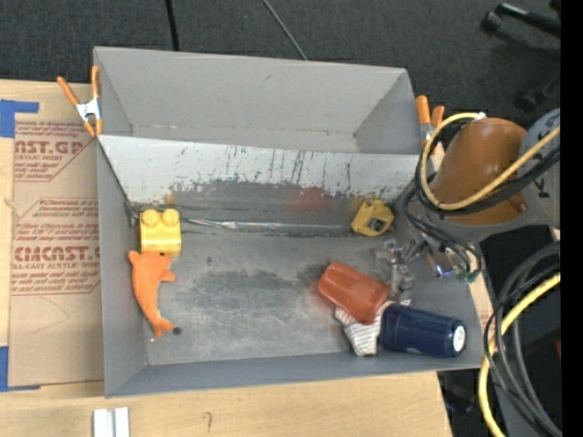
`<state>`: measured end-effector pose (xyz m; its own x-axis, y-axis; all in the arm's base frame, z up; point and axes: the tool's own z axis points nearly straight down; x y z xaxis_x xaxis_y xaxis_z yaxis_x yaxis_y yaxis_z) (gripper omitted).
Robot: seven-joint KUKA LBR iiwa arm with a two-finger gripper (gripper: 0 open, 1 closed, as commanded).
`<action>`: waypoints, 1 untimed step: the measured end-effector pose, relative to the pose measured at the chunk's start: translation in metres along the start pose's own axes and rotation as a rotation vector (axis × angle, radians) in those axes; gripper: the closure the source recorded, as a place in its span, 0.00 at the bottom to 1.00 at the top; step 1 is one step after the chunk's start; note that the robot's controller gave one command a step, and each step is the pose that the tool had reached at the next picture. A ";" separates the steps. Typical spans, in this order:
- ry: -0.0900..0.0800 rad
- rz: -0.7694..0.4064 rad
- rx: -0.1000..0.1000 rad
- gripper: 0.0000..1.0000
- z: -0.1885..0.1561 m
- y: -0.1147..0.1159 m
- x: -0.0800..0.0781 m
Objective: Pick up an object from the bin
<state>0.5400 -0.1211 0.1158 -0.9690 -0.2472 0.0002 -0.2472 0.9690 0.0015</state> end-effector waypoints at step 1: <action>0.002 -0.012 -0.001 1.00 -0.052 0.005 0.004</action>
Offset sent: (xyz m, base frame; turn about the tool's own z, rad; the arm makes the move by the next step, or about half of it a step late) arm -0.0110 -0.0136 0.1228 -0.0590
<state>0.5351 -0.1176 0.1678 -0.9658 -0.2592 0.0025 -0.2592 0.9658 0.0027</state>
